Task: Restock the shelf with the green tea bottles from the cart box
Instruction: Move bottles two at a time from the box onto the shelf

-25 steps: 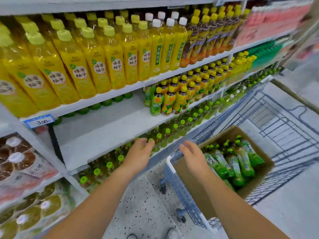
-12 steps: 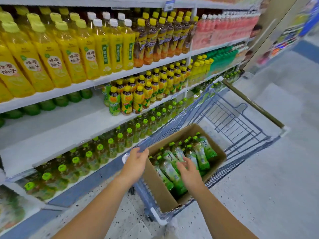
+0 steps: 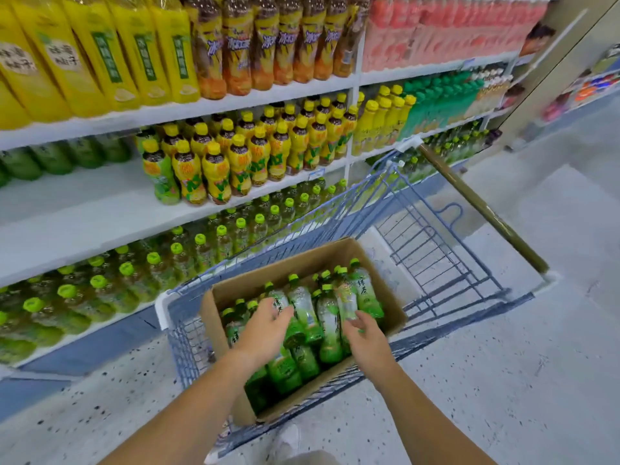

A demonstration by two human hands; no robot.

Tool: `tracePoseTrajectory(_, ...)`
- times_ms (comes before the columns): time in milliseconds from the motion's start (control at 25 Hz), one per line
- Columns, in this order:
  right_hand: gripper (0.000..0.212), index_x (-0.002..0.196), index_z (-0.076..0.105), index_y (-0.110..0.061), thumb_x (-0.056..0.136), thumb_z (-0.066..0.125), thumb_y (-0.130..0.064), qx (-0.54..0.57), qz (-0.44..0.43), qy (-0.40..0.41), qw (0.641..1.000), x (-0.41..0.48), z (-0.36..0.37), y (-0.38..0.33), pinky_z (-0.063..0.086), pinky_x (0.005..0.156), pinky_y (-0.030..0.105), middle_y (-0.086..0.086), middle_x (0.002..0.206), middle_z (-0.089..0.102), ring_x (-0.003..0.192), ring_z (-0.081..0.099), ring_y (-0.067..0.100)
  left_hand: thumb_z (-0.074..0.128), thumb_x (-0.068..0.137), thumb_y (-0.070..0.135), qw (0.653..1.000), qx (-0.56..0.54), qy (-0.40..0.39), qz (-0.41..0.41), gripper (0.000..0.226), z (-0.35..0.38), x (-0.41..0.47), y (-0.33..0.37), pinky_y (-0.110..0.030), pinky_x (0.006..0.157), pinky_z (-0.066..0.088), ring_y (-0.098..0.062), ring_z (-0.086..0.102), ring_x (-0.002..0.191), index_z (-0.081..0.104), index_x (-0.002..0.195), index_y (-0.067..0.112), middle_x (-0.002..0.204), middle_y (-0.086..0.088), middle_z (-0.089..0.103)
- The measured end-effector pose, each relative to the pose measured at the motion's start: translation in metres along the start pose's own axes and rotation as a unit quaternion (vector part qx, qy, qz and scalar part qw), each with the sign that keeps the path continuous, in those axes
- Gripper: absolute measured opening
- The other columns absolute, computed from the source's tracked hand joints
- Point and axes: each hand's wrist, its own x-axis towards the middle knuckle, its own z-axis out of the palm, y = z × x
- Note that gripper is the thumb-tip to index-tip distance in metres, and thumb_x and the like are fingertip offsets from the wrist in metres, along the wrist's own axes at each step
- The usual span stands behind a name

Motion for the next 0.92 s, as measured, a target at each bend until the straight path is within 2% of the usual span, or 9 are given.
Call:
tracePoseTrajectory(120, 0.061, 0.153, 0.032, -0.021, 0.1, 0.055, -0.041, -0.011, 0.012, -0.013, 1.0, 0.031, -0.014, 0.014, 0.043, 0.105, 0.038, -0.001, 0.146, 0.048, 0.12, 0.052, 0.018, 0.041, 0.101, 0.055, 1.0, -0.008, -0.006, -0.021, 0.072, 0.031, 0.023, -0.004, -0.04, 0.112, 0.036, -0.025, 0.04, 0.141, 0.015, 0.159, 0.02, 0.16, -0.003, 0.031)
tracePoseTrajectory(280, 0.064, 0.154, 0.031, -0.019, 0.099, 0.054, -0.043, -0.042, 0.023, -0.01, 0.999, 0.076, -0.024, 0.039, 0.041, 0.11, 0.044, 0.004, 0.151, 0.045, 0.134, 0.048, 0.023, 0.039, 0.102, 0.056, 0.999, -0.009, -0.018, -0.05, 0.069, 0.061, 0.066, -0.017, -0.04, 0.111, 0.034, -0.024, 0.04, 0.14, 0.019, 0.157, 0.021, 0.158, -0.001, 0.034)
tracePoseTrajectory(440, 0.059, 0.153, 0.033, -0.02, 0.101, 0.052, -0.041, -0.07, 0.022, 0.014, 0.997, 0.121, -0.038, 0.054, 0.043, 0.106, 0.04, 0.002, 0.149, 0.046, 0.132, 0.049, 0.021, 0.04, 0.102, 0.055, 0.999, 0.017, -0.029, -0.041, 0.07, 0.089, 0.121, -0.027, -0.04, 0.109, 0.036, -0.022, 0.045, 0.133, 0.019, 0.157, 0.019, 0.151, 0.0, 0.043)
tracePoseTrajectory(520, 0.056, 0.15, 0.037, -0.02, 0.101, 0.052, -0.04, -0.088, 0.012, 0.031, 0.996, 0.144, -0.043, 0.06, 0.043, 0.098, 0.035, 0.001, 0.145, 0.05, 0.122, 0.052, 0.018, 0.041, 0.102, 0.053, 0.997, 0.032, -0.059, -0.042, 0.069, 0.108, 0.148, -0.031, -0.034, 0.096, 0.039, -0.016, 0.05, 0.116, 0.018, 0.158, 0.018, 0.144, 0.002, 0.045)
tracePoseTrajectory(600, 0.051, 0.147, 0.04, -0.019, 0.101, 0.053, -0.036, -0.104, -0.003, 0.039, 0.994, 0.165, -0.045, 0.067, 0.039, 0.092, 0.03, 0.001, 0.137, 0.054, 0.111, 0.051, 0.013, 0.043, 0.102, 0.05, 0.994, 0.052, -0.083, -0.039, 0.068, 0.128, 0.172, -0.037, -0.031, 0.083, 0.043, -0.014, 0.056, 0.099, 0.018, 0.157, 0.019, 0.147, -0.001, 0.043)
tracePoseTrajectory(680, 0.049, 0.146, 0.043, -0.016, 0.101, 0.054, -0.032, -0.126, -0.01, 0.046, 0.991, 0.183, -0.046, 0.075, 0.036, 0.09, 0.027, -0.001, 0.129, 0.057, 0.11, 0.051, 0.014, 0.049, 0.1, 0.049, 0.993, 0.064, -0.088, -0.037, 0.069, 0.148, 0.194, -0.043, -0.03, 0.071, 0.048, -0.016, 0.06, 0.089, 0.02, 0.157, 0.022, 0.144, -0.002, 0.044)
tracePoseTrajectory(720, 0.048, 0.145, 0.044, -0.014, 0.101, 0.054, -0.031, -0.137, -0.012, 0.049, 0.989, 0.19, -0.045, 0.079, 0.035, 0.089, 0.025, -0.001, 0.125, 0.058, 0.11, 0.052, 0.016, 0.053, 0.099, 0.047, 0.994, 0.067, -0.081, -0.027, 0.068, 0.157, 0.202, -0.045, -0.028, 0.069, 0.047, -0.016, 0.058, 0.092, 0.022, 0.155, 0.022, 0.143, -0.001, 0.044)
tracePoseTrajectory(800, 0.047, 0.144, 0.045, -0.013, 0.101, 0.055, -0.029, -0.15, -0.009, 0.051, 0.987, 0.205, -0.043, 0.087, 0.034, 0.086, 0.023, 0.0, 0.121, 0.06, 0.105, 0.055, 0.017, 0.061, 0.096, 0.037, 0.996, 0.076, -0.047, 0.008, 0.06, 0.172, 0.216, -0.046, -0.025, 0.078, 0.045, -0.013, 0.054, 0.102, 0.033, 0.147, 0.021, 0.137, 0.001, 0.048)
tracePoseTrajectory(920, 0.045, 0.141, 0.047, -0.014, 0.1, 0.055, -0.03, -0.159, 0.009, 0.039, 0.987, 0.224, -0.041, 0.096, 0.033, 0.079, 0.024, -0.004, 0.105, 0.055, 0.082, 0.049, 0.009, 0.07, 0.089, 0.022, 0.994, 0.103, 0.026, 0.031, 0.038, 0.19, 0.226, -0.049, -0.03, 0.084, 0.048, -0.017, 0.057, 0.105, 0.048, 0.121, 0.023, 0.118, 0.002, 0.057)
